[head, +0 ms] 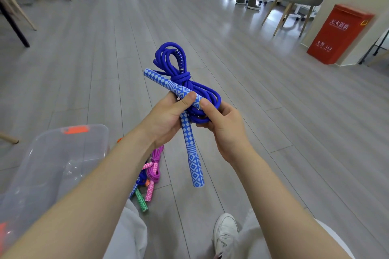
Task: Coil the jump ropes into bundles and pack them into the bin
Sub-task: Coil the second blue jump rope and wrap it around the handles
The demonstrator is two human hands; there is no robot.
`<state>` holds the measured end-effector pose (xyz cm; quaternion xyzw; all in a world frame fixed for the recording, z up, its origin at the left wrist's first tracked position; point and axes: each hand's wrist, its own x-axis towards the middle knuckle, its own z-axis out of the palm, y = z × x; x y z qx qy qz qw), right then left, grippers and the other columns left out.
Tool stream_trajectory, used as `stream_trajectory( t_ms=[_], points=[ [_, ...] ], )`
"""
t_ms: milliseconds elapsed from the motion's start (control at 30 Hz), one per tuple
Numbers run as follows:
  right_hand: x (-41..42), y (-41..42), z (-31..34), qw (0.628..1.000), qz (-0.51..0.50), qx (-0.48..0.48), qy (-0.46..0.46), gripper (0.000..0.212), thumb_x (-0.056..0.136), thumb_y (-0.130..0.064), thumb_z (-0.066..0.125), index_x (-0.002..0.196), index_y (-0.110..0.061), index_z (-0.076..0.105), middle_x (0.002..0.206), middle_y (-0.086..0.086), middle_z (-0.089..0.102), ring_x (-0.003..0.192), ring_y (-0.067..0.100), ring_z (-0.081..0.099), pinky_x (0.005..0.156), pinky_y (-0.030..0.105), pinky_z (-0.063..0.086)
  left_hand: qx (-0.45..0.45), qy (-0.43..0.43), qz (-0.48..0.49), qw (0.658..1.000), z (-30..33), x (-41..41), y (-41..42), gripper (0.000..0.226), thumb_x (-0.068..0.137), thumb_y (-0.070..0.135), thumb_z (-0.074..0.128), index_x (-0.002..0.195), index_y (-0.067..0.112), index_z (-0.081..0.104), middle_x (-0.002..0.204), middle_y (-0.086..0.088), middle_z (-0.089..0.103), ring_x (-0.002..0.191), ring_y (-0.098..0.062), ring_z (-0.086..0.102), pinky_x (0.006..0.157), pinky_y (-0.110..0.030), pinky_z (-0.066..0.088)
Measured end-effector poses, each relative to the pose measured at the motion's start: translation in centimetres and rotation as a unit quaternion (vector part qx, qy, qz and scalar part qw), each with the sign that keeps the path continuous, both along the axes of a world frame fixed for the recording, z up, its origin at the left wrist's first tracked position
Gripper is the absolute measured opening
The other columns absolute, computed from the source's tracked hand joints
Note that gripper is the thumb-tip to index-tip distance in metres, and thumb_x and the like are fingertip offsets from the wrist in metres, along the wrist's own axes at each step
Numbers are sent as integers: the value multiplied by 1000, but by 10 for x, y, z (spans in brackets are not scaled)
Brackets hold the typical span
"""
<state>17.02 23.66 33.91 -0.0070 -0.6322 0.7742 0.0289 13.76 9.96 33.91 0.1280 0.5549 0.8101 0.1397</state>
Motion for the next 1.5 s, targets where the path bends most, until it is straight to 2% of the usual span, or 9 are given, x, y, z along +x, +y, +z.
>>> stream_trajectory(
  t_ms=[167, 300, 467, 733, 833, 967, 1167, 1367, 1500],
  points=[
    [-2, 4, -2, 999, -11, 33, -26, 21, 92, -15, 66, 108, 0, 63, 90, 10, 72, 75, 16, 71, 67, 28, 58, -68, 10, 73, 995, -6, -5, -3, 36, 93, 11, 61, 124, 7, 44, 103, -7, 69, 95, -22, 70, 77, -34, 56],
    [-5, 3, -8, 994, -51, 93, -39, 24, 90, -13, 68, 109, -7, 56, 91, 12, 71, 73, 18, 70, 62, 27, 58, -125, -2, 92, 988, -9, -6, -3, 48, 89, 9, 66, 130, 13, 42, 111, -9, 69, 99, -22, 70, 78, -35, 59],
    [-9, 1, -16, 967, -94, 235, -13, 22, 87, -25, 70, 99, -25, 52, 86, 1, 68, 78, 17, 68, 71, 37, 59, -132, -35, 99, 986, -13, -10, -2, 50, 86, 8, 71, 128, 10, 43, 111, -12, 69, 99, -23, 70, 82, -45, 59],
    [-6, 0, -19, 941, -93, 324, 11, 20, 89, -20, 63, 104, -20, 51, 89, -6, 63, 75, 5, 60, 60, 17, 45, -186, -16, 150, 971, -22, -10, 5, 50, 78, 4, 76, 118, 12, 47, 98, -7, 70, 85, -18, 72, 74, -35, 60],
    [-9, 2, -18, 948, -79, 308, -17, 15, 87, -21, 64, 98, -23, 53, 85, -3, 65, 75, 10, 62, 63, 24, 51, -192, -10, 146, 970, -22, -9, 5, 55, 79, 10, 77, 124, 18, 45, 104, -3, 69, 93, -15, 71, 74, -27, 58],
    [-15, 11, -17, 952, -95, 282, -70, 13, 84, -21, 62, 94, -25, 55, 87, -2, 67, 83, 19, 66, 73, 39, 57, -154, -46, 81, 984, -16, -4, 7, 37, 94, 35, 60, 125, 22, 47, 114, -3, 69, 103, -18, 69, 92, -46, 55],
    [-14, 23, -12, 944, -104, 303, -78, 15, 86, -19, 57, 101, -20, 56, 85, -7, 63, 75, 14, 61, 60, 28, 48, -26, -140, 37, 989, -6, -1, 11, 80, 81, 81, 28, 129, 24, 57, 119, -13, 69, 110, -31, 66, 96, -56, 49],
    [-16, 30, -10, 904, -109, 410, -58, 21, 89, -18, 52, 110, -19, 51, 93, -5, 60, 79, 14, 56, 54, 19, 37, 2, -174, -12, 985, -6, 1, 10, 99, 68, 90, 21, 133, 24, 56, 125, -13, 66, 113, -33, 64, 95, -60, 47],
    [-14, 33, -9, 862, -121, 491, -40, 23, 88, -17, 50, 112, -16, 50, 97, 0, 60, 82, 22, 54, 58, 29, 38, 9, -194, -31, 981, -3, 2, 11, 102, 66, 92, 23, 129, 21, 59, 123, -14, 66, 113, -33, 64, 95, -62, 46]
  ],
)
